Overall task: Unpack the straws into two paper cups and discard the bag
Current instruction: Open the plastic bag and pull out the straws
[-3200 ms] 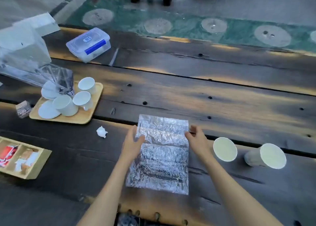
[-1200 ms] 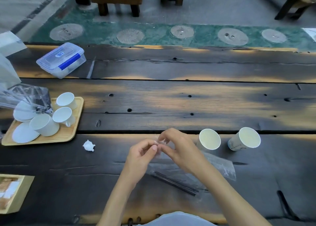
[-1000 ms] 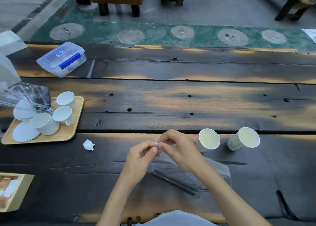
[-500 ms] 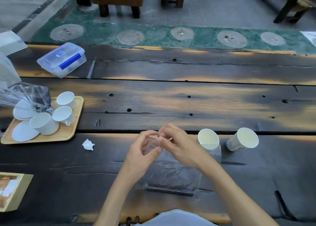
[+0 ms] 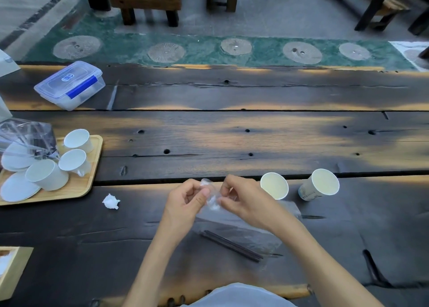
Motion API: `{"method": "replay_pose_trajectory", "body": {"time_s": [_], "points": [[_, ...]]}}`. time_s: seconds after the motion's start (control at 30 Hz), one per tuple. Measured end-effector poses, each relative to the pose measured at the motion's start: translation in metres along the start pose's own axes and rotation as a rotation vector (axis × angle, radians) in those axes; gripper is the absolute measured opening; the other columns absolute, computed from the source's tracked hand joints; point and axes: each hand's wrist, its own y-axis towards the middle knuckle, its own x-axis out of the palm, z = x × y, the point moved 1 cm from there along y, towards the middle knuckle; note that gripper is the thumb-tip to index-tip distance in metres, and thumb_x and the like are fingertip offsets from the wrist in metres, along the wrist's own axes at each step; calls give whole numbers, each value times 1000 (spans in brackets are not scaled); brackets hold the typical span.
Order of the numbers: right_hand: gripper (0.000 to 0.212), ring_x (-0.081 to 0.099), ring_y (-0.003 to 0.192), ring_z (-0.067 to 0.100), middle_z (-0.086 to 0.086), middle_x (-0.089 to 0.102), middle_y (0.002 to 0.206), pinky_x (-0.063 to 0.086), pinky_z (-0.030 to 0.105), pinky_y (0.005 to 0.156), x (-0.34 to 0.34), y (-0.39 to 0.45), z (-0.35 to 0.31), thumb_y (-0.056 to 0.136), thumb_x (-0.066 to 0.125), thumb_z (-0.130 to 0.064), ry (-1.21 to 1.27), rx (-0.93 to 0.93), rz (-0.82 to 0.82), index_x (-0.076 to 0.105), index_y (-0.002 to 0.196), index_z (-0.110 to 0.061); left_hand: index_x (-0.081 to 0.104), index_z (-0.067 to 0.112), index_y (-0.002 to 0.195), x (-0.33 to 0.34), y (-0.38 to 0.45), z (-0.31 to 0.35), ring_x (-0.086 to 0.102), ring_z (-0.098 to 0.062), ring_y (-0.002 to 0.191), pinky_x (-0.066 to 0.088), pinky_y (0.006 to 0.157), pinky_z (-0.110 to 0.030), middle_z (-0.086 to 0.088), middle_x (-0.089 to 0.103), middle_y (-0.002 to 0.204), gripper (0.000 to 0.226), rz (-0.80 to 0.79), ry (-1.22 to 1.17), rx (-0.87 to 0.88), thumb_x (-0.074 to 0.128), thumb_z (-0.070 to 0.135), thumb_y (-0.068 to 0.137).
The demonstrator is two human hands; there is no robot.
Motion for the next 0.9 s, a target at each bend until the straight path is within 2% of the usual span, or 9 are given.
{"method": "replay_pose_trajectory", "body": {"time_s": [0.13, 0.3, 0.4, 0.47, 0.57, 0.67, 0.7, 0.8, 0.9], "points": [[16, 60, 72, 19, 0, 68, 77, 51, 42, 69, -1, 1, 7, 92, 59, -33, 66, 47, 94, 55, 80, -22, 64, 3, 82, 1, -3, -2, 48, -6, 56, 40, 53, -19, 3, 56, 60, 11, 38, -16, -18, 65, 10, 91], [24, 57, 68, 9, -6, 66, 75, 47, 31, 69, -5, 3, 4, 91, 65, -26, 176, 56, 161, 51, 73, -31, 71, 3, 85, 5, -6, -3, 51, 0, 59, 41, 57, -12, -2, 62, 67, 8, -25, 13, -72, 76, 6, 80], [23, 63, 66, 15, -8, 66, 65, 52, 39, 68, -13, 6, 7, 87, 69, -23, 192, 47, 195, 54, 71, -28, 69, 1, 76, 3, -7, -6, 51, 2, 59, 41, 59, -13, 1, 62, 67, 10, -45, 60, -72, 75, 6, 82], [17, 60, 64, 17, -4, 66, 68, 50, 37, 67, -16, 6, 5, 84, 73, -29, 221, 40, 152, 58, 77, -25, 69, 1, 77, 0, -6, -8, 51, 2, 59, 41, 59, -13, 7, 62, 64, 11, -36, 43, -85, 73, 8, 84], [27, 54, 69, 10, -4, 65, 78, 48, 28, 68, -16, -2, 9, 76, 80, -37, 106, 53, -51, 62, 87, -21, 68, 1, 78, -3, -6, -11, 49, 1, 58, 40, 58, -13, 10, 60, 62, 12, -33, 29, -98, 71, 9, 86], [7, 53, 67, 10, -3, 67, 74, 49, 32, 69, -25, -3, 24, 82, 70, -15, -43, 76, -34, 64, 81, -17, 68, 5, 77, -8, -6, -13, 49, 1, 59, 40, 59, -13, 11, 59, 63, 12, -24, 31, -117, 71, 12, 86], [9, 54, 64, 10, -4, 67, 70, 48, 31, 68, -31, -3, 29, 83, 67, -11, -26, 113, -21, 65, 78, -18, 67, 7, 76, -10, -6, -15, 48, 1, 58, 39, 58, -13, 11, 59, 62, 12, -17, 30, -120, 71, 12, 86], [17, 56, 60, 9, -4, 66, 65, 50, 33, 65, -46, -6, 37, 83, 68, -11, 21, 157, -62, 62, 73, -23, 67, 9, 76, -16, -4, -17, 48, 0, 57, 39, 58, -14, 12, 58, 58, 12, 7, 18, -144, 71, 14, 86], [9, 60, 68, 16, 2, 68, 78, 53, 38, 68, -49, -14, 45, 80, 65, -14, -69, 173, -168, 63, 82, -23, 68, 9, 77, -23, -2, -21, 48, -7, 59, 39, 58, -22, 11, 59, 58, 16, 38, -3, -166, 74, 21, 85]]}}
